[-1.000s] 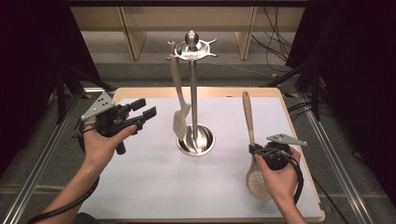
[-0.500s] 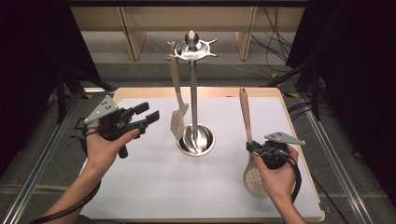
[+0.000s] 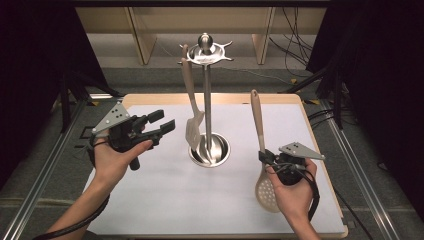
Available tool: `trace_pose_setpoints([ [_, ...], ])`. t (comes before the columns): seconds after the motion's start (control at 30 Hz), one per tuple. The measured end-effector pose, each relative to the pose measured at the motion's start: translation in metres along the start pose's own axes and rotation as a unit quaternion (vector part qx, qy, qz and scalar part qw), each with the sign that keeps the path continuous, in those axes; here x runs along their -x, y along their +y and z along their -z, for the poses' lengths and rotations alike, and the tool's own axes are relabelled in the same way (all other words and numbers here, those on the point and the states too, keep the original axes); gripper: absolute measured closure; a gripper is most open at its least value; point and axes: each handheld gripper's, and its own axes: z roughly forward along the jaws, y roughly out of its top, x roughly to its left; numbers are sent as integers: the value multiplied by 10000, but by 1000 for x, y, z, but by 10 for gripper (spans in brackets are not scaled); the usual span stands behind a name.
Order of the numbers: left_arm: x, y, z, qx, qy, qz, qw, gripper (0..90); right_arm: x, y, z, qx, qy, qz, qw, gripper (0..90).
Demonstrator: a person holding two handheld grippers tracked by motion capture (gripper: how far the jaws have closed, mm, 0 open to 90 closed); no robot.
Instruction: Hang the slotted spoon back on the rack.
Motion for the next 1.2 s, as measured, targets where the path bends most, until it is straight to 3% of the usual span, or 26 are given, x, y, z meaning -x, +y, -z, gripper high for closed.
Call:
trace_pose_setpoints([
  [0.2, 7, 4, -7, -9, -96, -70, 9999, 431, -5, 3, 3, 141, 28, 222, 9996, 792],
  [0.37, 20, 8, -17, -19, -264, -107, 9996, 427, -11, 5, 6, 208, 80, 80, 9997, 793],
  [0.47, 27, 10, -26, -54, -401, -160, 9991, 426, -12, 6, 6, 302, 74, 254, 9992, 792],
  [0.53, 33, 10, -34, -106, -491, -171, 9986, 425, -15, 7, 7, 314, 143, 136, 9993, 793],
  [0.57, 36, 10, -37, -129, -535, -162, 9984, 425, -13, 8, 7, 347, 113, 293, 9989, 792],
  [0.6, 37, 11, -42, -136, -632, -287, 9975, 425, -14, 8, 8, 341, 79, 278, 9990, 792],
  [0.67, 44, 11, -48, -254, -680, -145, 9973, 424, -15, 8, 8, 351, 97, 276, 9990, 793],
  [0.77, 49, 12, -57, -350, -771, -199, 9962, 422, -15, 9, 10, 347, 103, 357, 9987, 792],
  [0.87, 54, 13, -67, -388, -821, -179, 9957, 418, -20, 9, 11, 364, 193, 189, 9990, 793],
  [0.97, 60, 15, -76, -456, -901, -164, 9948, 416, -21, 10, 10, 440, 207, 391, 9981, 792],
  [1.0, 61, 15, -79, -488, -970, -129, 9940, 415, -25, 10, 12, 369, 294, 231, 9986, 792],
  [1.03, 64, 15, -84, -508, -1039, -43, 9933, 415, -25, 11, 11, 392, 261, 340, 9983, 792],
  [1.1, 66, 14, -87, -529, -1049, -61, 9931, 413, -30, 10, 11, 432, 330, 280, 9981, 792],
  [1.2, 71, 14, -92, -535, -1099, -35, 9925, 414, -31, 11, 12, 419, 332, 443, 9976, 793],
])
